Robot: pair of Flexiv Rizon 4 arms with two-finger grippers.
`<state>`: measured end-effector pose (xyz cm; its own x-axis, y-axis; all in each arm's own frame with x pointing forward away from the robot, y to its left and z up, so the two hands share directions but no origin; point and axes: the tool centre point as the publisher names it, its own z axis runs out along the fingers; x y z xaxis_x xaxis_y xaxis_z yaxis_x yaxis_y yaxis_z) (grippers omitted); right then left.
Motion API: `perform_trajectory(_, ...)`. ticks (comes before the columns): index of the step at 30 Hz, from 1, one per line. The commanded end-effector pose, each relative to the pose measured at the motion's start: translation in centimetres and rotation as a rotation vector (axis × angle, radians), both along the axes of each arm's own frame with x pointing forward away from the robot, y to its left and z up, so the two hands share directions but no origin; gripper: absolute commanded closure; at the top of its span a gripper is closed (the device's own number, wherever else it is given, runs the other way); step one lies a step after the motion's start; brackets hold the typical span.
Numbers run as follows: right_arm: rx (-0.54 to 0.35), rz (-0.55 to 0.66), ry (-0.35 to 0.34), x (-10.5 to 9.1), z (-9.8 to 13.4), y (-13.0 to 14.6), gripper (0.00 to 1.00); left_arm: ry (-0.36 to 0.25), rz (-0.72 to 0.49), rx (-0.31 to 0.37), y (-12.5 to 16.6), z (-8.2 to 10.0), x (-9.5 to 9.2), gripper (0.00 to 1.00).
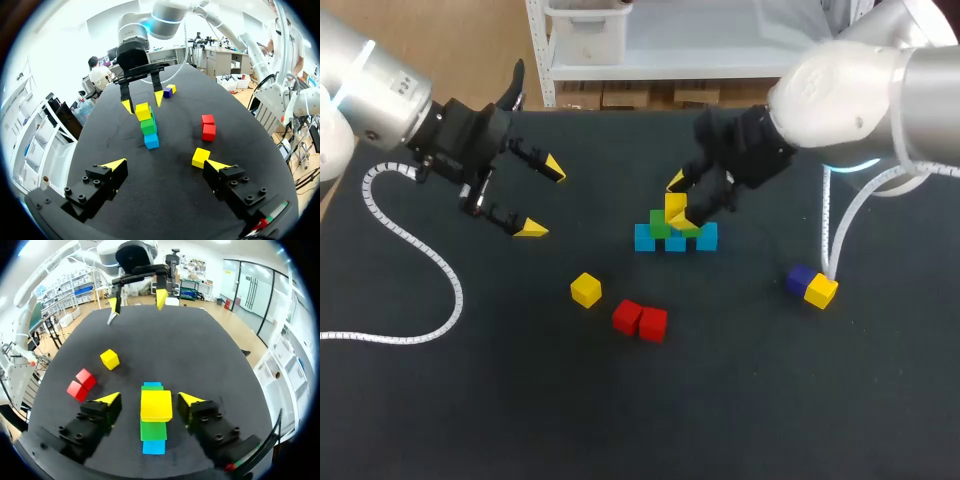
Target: Place the blue cubes, place green cubes on the blue cubes, place the yellow cubes on the green cubes, then place the red cubes on the yellow cubes, and place purple cube on the red cubes.
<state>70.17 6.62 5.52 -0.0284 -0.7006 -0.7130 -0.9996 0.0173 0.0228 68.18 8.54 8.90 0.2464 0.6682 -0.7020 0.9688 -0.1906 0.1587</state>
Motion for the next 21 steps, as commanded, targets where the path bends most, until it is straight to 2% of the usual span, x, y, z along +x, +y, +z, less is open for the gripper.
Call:
perform_trajectory(1,0.066,0.044,0.038,0.1,1.4,-1.9,0.00,-0.002,-0.001,-0.002,0.1,-0.1,0.0,0.00)
perform_trajectory(5,0.047,0.021,0.035,-1.3,3.0,-4.8,0.00,-0.002,-0.001,-0.002,0.1,-0.1,0.0,0.00)
perform_trajectory(10,0.018,-0.127,0.007,-4.4,4.0,-8.9,0.00,-0.002,-0.001,-0.002,0.1,-0.1,0.0,0.00)
perform_trajectory(16,0.017,-0.313,-0.023,-8.6,3.3,-12.1,0.00,-0.002,-0.001,-0.002,0.1,-0.1,0.0,0.00)
perform_trajectory(21,0.036,-0.444,-0.032,-11.5,1.9,-13.4,0.00,-0.002,-0.001,-0.002,0.1,-0.1,0.0,0.00)
